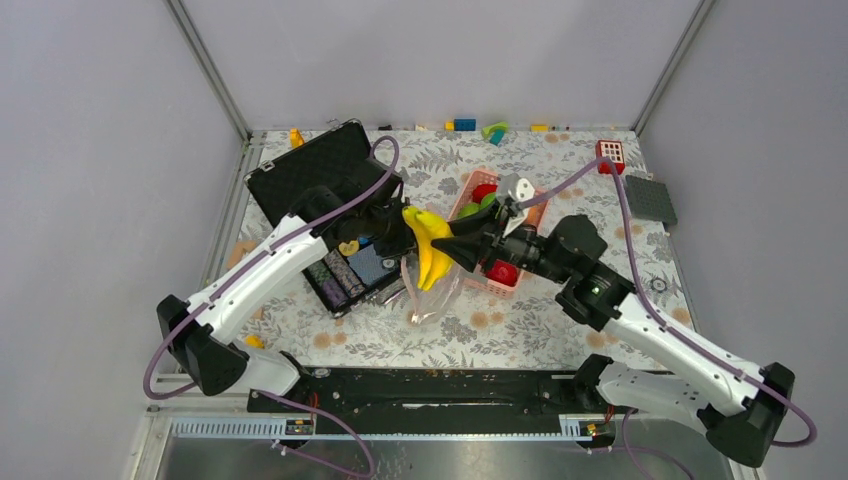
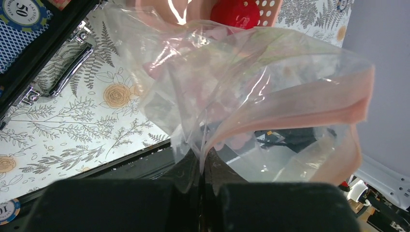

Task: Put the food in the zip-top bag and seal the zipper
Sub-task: Place the fake fruit in the zipper food storage bag, then pick up the fake fruit from the bin, then place the fake fruit in the zipper food storage bag, then pick up the fake fruit from the bin.

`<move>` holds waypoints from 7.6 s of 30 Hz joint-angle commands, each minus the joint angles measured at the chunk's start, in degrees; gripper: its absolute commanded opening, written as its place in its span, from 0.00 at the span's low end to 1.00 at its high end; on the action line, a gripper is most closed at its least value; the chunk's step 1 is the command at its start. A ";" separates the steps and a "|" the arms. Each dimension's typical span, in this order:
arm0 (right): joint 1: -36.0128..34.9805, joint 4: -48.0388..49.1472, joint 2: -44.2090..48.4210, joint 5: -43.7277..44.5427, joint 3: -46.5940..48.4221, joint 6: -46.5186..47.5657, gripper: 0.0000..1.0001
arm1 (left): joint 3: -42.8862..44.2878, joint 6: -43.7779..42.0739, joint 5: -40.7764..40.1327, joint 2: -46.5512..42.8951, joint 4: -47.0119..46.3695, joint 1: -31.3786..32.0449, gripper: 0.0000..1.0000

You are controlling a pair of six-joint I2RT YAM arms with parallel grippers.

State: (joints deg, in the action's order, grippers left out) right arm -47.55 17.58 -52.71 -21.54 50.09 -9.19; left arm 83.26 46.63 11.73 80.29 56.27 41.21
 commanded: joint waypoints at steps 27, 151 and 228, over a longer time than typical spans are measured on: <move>-8.60 -30.12 -5.07 29.40 3.56 3.18 0.16 | 1.05 0.49 -8.65 -11.01 -3.01 0.34 0.00; -0.26 -44.73 -28.97 36.49 20.16 -6.84 0.38 | -12.18 -1.32 -5.90 -10.91 -20.82 0.98 0.00; 16.83 -35.22 -65.57 35.50 36.56 -4.99 0.86 | -15.64 -0.85 -11.99 -15.18 -17.83 0.98 0.00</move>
State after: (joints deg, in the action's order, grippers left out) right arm -30.98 -19.73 -116.40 11.75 84.71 -11.84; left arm 67.79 45.10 -0.62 64.49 40.99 42.13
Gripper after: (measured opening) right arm 0.873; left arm 0.009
